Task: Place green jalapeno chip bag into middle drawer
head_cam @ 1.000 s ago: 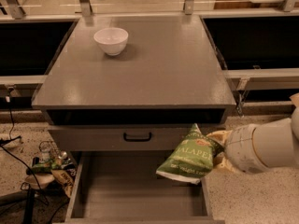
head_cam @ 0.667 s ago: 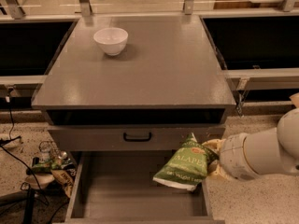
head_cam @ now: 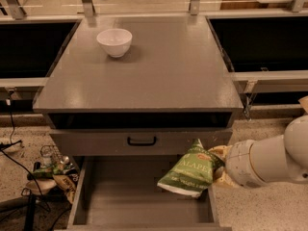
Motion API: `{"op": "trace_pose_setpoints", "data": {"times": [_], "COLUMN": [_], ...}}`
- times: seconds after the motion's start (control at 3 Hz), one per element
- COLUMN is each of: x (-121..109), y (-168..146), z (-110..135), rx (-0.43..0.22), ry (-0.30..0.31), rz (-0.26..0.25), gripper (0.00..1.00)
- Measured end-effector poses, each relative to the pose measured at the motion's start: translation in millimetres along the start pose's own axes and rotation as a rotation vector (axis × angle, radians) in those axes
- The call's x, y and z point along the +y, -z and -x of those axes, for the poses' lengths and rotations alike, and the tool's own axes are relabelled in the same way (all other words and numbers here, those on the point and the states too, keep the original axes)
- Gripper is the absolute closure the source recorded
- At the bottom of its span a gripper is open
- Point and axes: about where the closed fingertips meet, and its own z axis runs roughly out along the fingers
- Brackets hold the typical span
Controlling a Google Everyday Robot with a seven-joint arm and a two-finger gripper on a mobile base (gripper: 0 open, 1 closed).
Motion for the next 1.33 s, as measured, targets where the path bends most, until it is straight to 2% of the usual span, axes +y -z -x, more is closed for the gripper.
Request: {"op": "trace_pose_setpoints", "data": {"times": [0.33, 0.67, 1.0, 1.33], "x": [8.6, 8.8, 8.8, 9.2], "y": [-24.7, -70.6, -70.6, -88.0], "z": [-9.4, -24.8, -24.8, -30.6], "rx": [-0.009, -0.006, -0.006, 0.021], "ry": [-0.021, -0.059, -0.059, -0.098], "rz": [-0.011, -0.035, -0.035, -0.076], "gripper": [1.0, 1.0, 1.0, 1.0]}}
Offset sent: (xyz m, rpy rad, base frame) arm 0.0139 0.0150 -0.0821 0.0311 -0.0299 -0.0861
